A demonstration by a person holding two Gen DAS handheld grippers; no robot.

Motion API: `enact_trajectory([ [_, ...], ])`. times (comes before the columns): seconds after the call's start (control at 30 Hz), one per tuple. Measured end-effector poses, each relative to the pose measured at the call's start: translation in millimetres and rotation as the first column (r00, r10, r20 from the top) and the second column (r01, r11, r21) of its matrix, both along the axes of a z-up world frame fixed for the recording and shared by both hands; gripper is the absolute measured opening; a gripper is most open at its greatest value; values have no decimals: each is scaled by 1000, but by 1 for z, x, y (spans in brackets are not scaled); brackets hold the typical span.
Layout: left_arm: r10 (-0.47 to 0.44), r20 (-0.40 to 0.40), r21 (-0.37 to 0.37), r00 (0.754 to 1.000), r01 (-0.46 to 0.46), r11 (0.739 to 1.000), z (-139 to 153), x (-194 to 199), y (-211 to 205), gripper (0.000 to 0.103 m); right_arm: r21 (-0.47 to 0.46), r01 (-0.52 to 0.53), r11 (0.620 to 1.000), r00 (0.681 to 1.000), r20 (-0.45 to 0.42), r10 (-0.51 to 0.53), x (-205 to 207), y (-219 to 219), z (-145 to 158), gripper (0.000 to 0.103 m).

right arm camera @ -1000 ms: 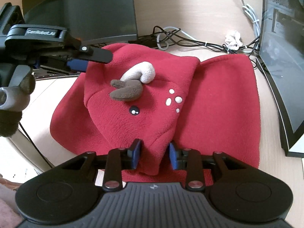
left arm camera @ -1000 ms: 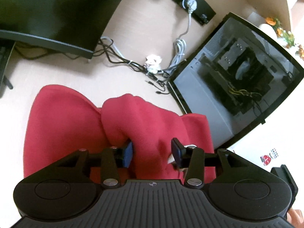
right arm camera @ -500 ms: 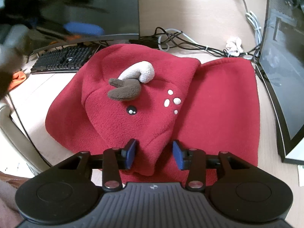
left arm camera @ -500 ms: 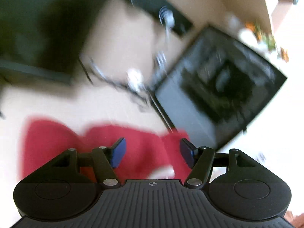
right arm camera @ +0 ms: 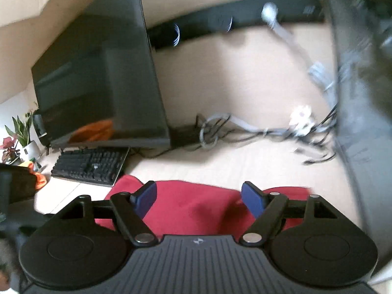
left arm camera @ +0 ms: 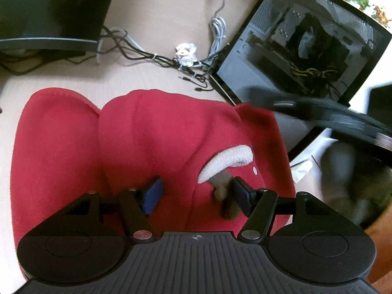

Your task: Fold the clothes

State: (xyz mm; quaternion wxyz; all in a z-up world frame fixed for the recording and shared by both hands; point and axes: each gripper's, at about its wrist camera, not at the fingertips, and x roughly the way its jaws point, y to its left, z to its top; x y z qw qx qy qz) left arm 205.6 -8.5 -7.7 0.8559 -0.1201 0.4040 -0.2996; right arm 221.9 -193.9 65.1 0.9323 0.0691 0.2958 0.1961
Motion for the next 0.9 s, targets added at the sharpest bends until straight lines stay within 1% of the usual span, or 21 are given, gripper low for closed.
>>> enact_trajectory([
  [0.07,-10,3,11,1000,10,1000,-2,-2,2,72,-67,19,998,995,-98,-26,25,17,-28,78],
  [0.1,-20,9,16,1000,19,1000,-3,-3,4,73,-36,46,998,991,-121,-50,30,15,-37,83],
  [0.17,-40,18,15,999,40,999,-6,-5,9,73,21,99,995,981,-167,-95,39,12,-55,87],
  [0.23,-58,16,-4,998,59,998,-9,-5,14,73,25,127,992,978,-170,-121,35,12,-56,88],
  [0.27,-71,17,-11,997,71,997,-10,-4,17,73,22,141,990,976,-169,-136,33,12,-55,90],
  [0.33,-95,20,-26,995,96,995,-13,-4,22,73,-33,184,982,971,-149,-187,27,20,-52,94],
  [0.37,-106,21,-33,994,107,994,-13,-3,24,73,-45,209,977,966,-146,-214,23,23,-51,96],
  [0.53,-163,32,-79,986,165,983,-19,0,32,75,-98,361,927,915,-153,-373,-1,31,-47,102],
  [0.63,-179,38,-111,983,182,977,-23,2,36,75,-164,393,905,893,-169,-418,-12,33,-40,103],
  [0.77,-153,42,-159,987,158,975,-26,2,44,75,-188,333,924,911,-187,-367,-6,27,-30,103],
  [0.83,-135,47,-160,990,141,977,-27,1,42,75,-195,278,941,944,-127,-305,0,24,-14,103],
  [0.87,-126,50,-158,991,132,979,-27,0,41,75,-225,264,938,957,-63,-284,3,23,-6,103],
  [0.9,-104,46,-151,994,110,982,-25,2,39,77,-273,256,927,963,-10,-269,7,19,-4,103],
])
